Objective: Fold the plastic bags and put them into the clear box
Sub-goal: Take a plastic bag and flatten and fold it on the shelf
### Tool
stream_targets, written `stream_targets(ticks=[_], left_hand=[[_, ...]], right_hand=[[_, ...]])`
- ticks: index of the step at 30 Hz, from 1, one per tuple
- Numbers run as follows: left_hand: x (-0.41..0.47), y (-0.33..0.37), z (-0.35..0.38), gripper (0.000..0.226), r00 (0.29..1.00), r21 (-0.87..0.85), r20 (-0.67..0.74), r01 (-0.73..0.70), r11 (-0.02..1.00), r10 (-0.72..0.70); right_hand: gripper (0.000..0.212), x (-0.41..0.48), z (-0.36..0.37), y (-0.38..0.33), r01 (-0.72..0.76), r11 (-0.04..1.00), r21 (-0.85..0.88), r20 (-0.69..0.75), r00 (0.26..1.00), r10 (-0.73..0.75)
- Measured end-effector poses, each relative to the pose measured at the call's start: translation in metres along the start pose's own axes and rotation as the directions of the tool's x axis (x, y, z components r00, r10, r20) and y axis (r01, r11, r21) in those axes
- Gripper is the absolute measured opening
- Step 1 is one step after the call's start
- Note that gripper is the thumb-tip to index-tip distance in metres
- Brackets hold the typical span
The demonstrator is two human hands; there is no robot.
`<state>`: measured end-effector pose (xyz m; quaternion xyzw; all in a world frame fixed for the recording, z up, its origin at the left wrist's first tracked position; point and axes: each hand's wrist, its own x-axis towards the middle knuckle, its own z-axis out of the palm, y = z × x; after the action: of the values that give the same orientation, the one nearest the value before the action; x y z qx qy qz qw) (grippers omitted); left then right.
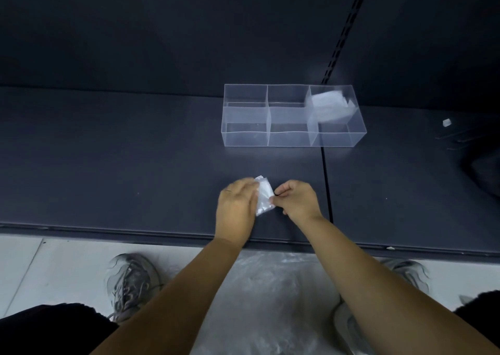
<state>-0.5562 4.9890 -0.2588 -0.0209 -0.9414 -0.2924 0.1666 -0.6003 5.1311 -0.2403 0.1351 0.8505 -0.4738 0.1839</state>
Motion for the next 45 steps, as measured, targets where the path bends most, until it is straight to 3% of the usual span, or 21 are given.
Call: stream_targets(ticks=[2, 4, 7, 10, 13, 16, 23, 25, 32, 38, 41, 45], left_hand=[[-0.005, 0.0, 0.006, 0.036, 0.967, 0.115, 0.241, -0.117, 0.986, 0.087], [-0.009, -0.007, 0.01, 0.044, 0.935, 0.224, 0.351, -0.125, 0.967, 0.04], [-0.012, -0.014, 0.013, 0.054, 0.915, 0.314, 0.394, -0.042, 0.948, -0.09], [-0.011, -0.017, 0.014, 0.061, 0.884, 0.332, 0.448, -0.026, 0.943, -0.133], [-0.01, -0.021, 0.011, 0.07, 0.857, 0.34, 0.5, -0.061, 0.938, -0.125], [-0.007, -0.022, 0.007, 0.075, 0.85, 0.327, 0.512, -0.058, 0.943, -0.125], [-0.003, -0.022, 0.004, 0.085, 0.835, 0.384, 0.51, -0.006, 0.923, -0.207], [-0.002, -0.021, 0.004, 0.089, 0.826, 0.403, 0.509, 0.02, 0.915, -0.243], [-0.006, -0.011, 0.002, 0.096, 0.794, 0.406, 0.518, 0.1, 0.909, -0.318], [-0.009, -0.008, 0.002, 0.104, 0.76, 0.379, 0.529, 0.186, 0.906, -0.378], [-0.016, -0.007, 0.003, 0.107, 0.77, 0.42, 0.531, 0.124, 0.899, -0.354], [-0.02, -0.007, 0.003, 0.102, 0.771, 0.459, 0.535, 0.077, 0.885, -0.345]], right_hand=[[0.019, -0.001, 0.002, -0.002, 0.014, 1.0, -0.025, -0.002, 1.0, -0.014], [0.018, -0.001, 0.003, -0.004, 0.036, 0.998, -0.057, -0.009, 0.999, -0.037], [0.014, -0.002, 0.005, -0.007, 0.067, 0.991, -0.119, -0.035, 0.997, -0.072], [0.01, -0.006, 0.011, -0.006, 0.092, 0.977, -0.194, -0.041, 0.994, -0.101], [0.028, -0.014, 0.02, 0.006, 0.172, 0.904, -0.391, -0.094, 0.97, -0.225], [0.036, -0.017, 0.022, 0.021, 0.191, 0.84, -0.508, -0.19, 0.926, -0.326], [0.013, -0.012, 0.014, 0.027, 0.156, 0.866, -0.476, -0.265, 0.913, -0.31], [0.016, -0.014, 0.016, 0.023, 0.151, 0.889, -0.433, -0.268, 0.92, -0.287], [0.016, -0.024, 0.03, 0.001, 0.1, 0.94, -0.327, -0.193, 0.966, -0.17], [0.017, -0.016, 0.018, -0.011, 0.032, 0.997, -0.064, -0.012, 0.999, -0.033], [0.031, -0.017, 0.021, -0.013, 0.038, 0.967, -0.251, 0.08, 0.997, -0.019], [0.016, -0.024, 0.033, -0.014, 0.11, 0.863, -0.493, 0.012, 0.993, -0.12]])
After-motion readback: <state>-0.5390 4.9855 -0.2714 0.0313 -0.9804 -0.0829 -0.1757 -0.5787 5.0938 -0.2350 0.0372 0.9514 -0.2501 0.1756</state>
